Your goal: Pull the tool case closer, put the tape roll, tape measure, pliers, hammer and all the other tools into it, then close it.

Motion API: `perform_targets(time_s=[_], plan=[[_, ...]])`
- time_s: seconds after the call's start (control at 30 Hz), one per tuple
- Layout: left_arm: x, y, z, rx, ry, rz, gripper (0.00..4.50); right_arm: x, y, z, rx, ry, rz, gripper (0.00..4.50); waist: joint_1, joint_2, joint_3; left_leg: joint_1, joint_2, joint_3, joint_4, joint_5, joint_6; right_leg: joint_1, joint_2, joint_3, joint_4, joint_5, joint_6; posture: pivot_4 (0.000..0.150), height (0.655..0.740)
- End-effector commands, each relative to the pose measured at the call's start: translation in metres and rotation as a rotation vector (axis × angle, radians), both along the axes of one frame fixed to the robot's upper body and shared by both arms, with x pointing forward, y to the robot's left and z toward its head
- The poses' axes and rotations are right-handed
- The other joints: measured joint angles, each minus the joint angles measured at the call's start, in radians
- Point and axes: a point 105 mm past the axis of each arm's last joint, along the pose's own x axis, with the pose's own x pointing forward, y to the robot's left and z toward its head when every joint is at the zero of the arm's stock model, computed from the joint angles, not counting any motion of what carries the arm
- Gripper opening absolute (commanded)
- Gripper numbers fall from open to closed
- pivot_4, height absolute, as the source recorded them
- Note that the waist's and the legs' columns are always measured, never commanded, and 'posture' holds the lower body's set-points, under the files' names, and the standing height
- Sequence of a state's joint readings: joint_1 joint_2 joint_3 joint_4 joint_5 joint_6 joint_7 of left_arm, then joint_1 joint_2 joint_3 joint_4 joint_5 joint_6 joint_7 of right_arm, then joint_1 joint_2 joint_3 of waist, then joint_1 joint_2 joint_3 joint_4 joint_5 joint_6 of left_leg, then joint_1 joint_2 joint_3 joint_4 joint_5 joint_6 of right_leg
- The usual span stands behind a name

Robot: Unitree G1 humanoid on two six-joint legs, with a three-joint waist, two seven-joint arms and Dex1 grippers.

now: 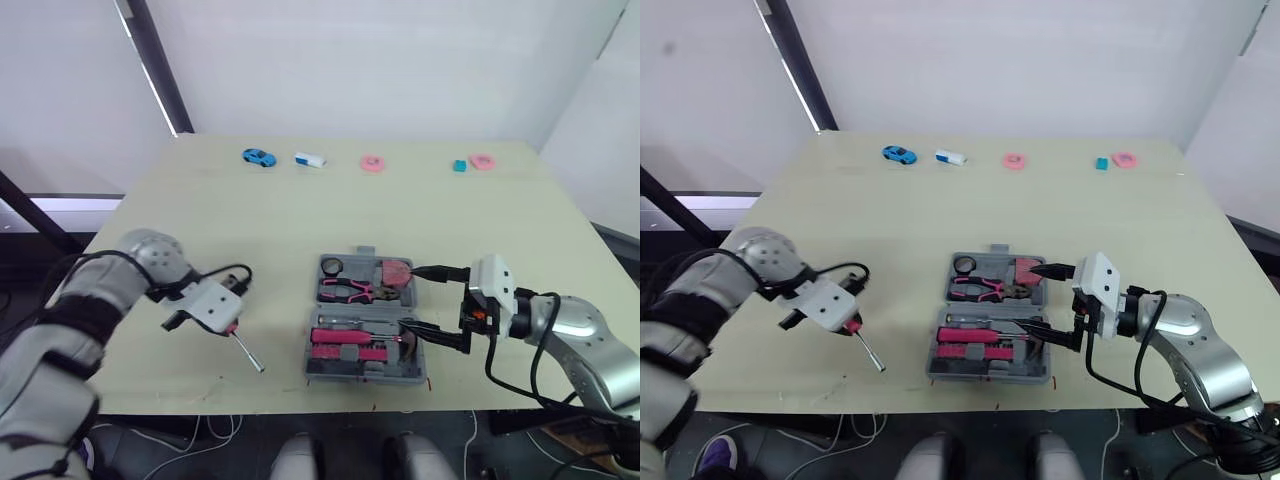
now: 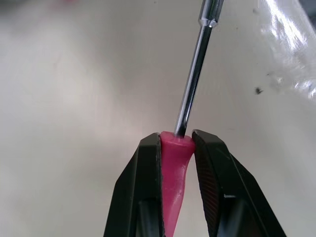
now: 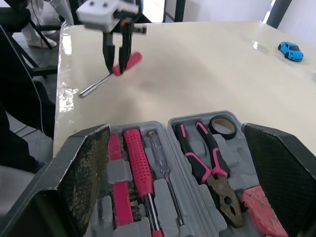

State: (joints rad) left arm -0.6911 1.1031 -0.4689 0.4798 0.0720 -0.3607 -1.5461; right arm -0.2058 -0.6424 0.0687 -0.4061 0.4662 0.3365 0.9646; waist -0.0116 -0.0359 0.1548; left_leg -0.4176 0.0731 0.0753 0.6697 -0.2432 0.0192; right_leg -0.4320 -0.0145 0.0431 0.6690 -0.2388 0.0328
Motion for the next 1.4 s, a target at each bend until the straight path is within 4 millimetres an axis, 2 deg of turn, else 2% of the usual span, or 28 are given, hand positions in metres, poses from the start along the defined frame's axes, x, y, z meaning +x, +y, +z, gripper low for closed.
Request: perform_targets(time_s=[0.03,0.1,0.23,0.4,0.53,0.63,0.77,0.9,1.07,1.13,1.17,1.27,1.3,1.33,1.4], plan=[[0.002,-0.008,0.016,-0.170,-0.008,0.312,0.43,-0.001,0.001,0.008,0.006,-0.047,0.015,4.50,0.000,0.000,0.000,0.000,0.000,0.000,0.000,0.000,0.000,0.000,0.000,0.000,0.001,0.000,0.000,0.150,0.7400],[-0.004,-0.012,0.014,-0.287,0.039,0.539,0.43,-0.002,0.003,0.008,0.010,-0.049,0.018,4.50,0.002,0.000,0.000,0.000,0.000,-0.001,0.000,0.000,0.000,0.000,0.000,-0.001,0.002,0.000,0.000,0.150,0.7400],[-0.013,-0.016,0.010,-0.464,0.065,0.872,0.43,-0.004,0.003,0.007,0.012,-0.048,0.022,4.50,-0.001,0.000,0.000,0.001,0.000,-0.001,0.001,0.000,0.000,0.000,0.000,0.000,0.003,-0.001,0.000,0.150,0.7400],[-0.023,-0.016,0.006,-0.632,0.045,1.206,0.43,-0.006,0.003,0.008,0.011,-0.050,0.017,4.50,-0.001,0.000,0.000,0.003,0.000,-0.002,0.001,0.000,0.000,0.000,0.000,-0.001,0.008,-0.002,-0.001,0.150,0.7400],[-0.016,-0.016,0.002,-0.728,-0.042,1.470,0.43,-0.008,0.002,0.009,0.012,-0.051,0.014,4.50,0.004,0.000,0.000,0.003,-0.001,-0.003,0.002,0.000,0.000,0.000,0.000,-0.001,0.009,-0.002,-0.001,0.150,0.7400],[-0.007,-0.024,-0.005,-0.742,-0.069,1.633,0.43,-0.009,0.002,0.009,0.008,-0.047,0.012,4.50,0.008,-0.001,0.000,0.003,-0.002,-0.004,0.003,0.000,0.000,0.001,0.000,-0.001,0.009,-0.001,-0.001,0.150,0.7400],[-0.002,-0.030,-0.023,-0.672,-0.075,1.732,0.43,-0.009,0.000,0.009,0.003,-0.044,0.010,4.50,0.002,-0.002,-0.001,0.003,-0.003,-0.005,0.003,0.000,0.000,0.002,0.000,-0.001,0.009,-0.001,-0.001,0.150,0.7400],[0.012,-0.050,-0.032,-0.712,-0.050,1.811,0.43,-0.011,-0.003,0.008,-0.016,-0.037,0.017,4.50,0.003,-0.001,-0.001,0.004,-0.003,-0.005,0.003,0.000,0.000,0.002,0.000,-0.001,0.009,-0.001,-0.002,0.150,0.7400],[0.013,-0.059,-0.043,-0.694,-0.039,1.889,0.43,-0.014,-0.005,0.006,-0.036,-0.027,0.037,4.50,0.013,0.001,-0.002,0.004,-0.005,-0.005,0.003,0.000,0.000,0.002,-0.002,-0.001,0.009,-0.001,-0.001,0.150,0.7400],[0.011,-0.056,-0.048,-0.670,-0.039,1.912,1.48,-0.014,-0.006,0.005,-0.041,-0.020,0.043,4.50,0.013,0.001,-0.002,0.004,-0.005,-0.005,0.003,0.000,0.000,0.003,-0.002,-0.001,0.009,-0.001,-0.001,0.150,0.7400],[0.010,-0.057,-0.050,-0.671,-0.029,1.909,1.72,-0.014,-0.007,0.005,-0.043,-0.018,0.043,4.50,0.011,0.001,-0.002,0.004,-0.005,-0.005,0.003,0.000,0.000,0.003,-0.002,-0.001,0.009,-0.001,-0.001,0.150,0.7400],[0.007,-0.059,-0.049,-0.718,-0.029,1.869,3.05,-0.014,-0.008,0.005,-0.045,-0.015,0.045,4.50,0.006,0.001,-0.002,0.004,-0.005,-0.005,0.003,0.000,0.000,0.003,-0.002,-0.001,0.009,-0.001,-0.001,0.150,0.7400],[0.005,-0.059,-0.047,-0.745,-0.041,1.850,3.29,-0.014,-0.009,0.005,-0.046,-0.013,0.044,4.50,0.002,0.002,-0.002,0.004,-0.005,-0.005,0.002,0.000,0.000,0.003,-0.002,-0.001,0.009,-0.001,-0.001,0.150,0.7400],[0.004,-0.059,-0.045,-0.770,-0.067,1.813,3.99,-0.014,-0.009,0.005,-0.048,-0.011,0.044,4.50,0.000,0.002,-0.002,0.004,-0.005,-0.006,0.002,0.000,0.000,0.003,-0.002,-0.001,0.009,-0.001,-0.001,0.150,0.7400],[-0.001,-0.058,-0.041,-0.806,-0.125,1.745,4.46,-0.014,-0.010,0.004,-0.051,-0.008,0.044,4.50,-0.006,0.002,-0.003,0.005,-0.005,-0.006,0.002,0.000,0.000,0.003,-0.002,0.000,0.009,-0.001,-0.001,0.150,0.7400]])
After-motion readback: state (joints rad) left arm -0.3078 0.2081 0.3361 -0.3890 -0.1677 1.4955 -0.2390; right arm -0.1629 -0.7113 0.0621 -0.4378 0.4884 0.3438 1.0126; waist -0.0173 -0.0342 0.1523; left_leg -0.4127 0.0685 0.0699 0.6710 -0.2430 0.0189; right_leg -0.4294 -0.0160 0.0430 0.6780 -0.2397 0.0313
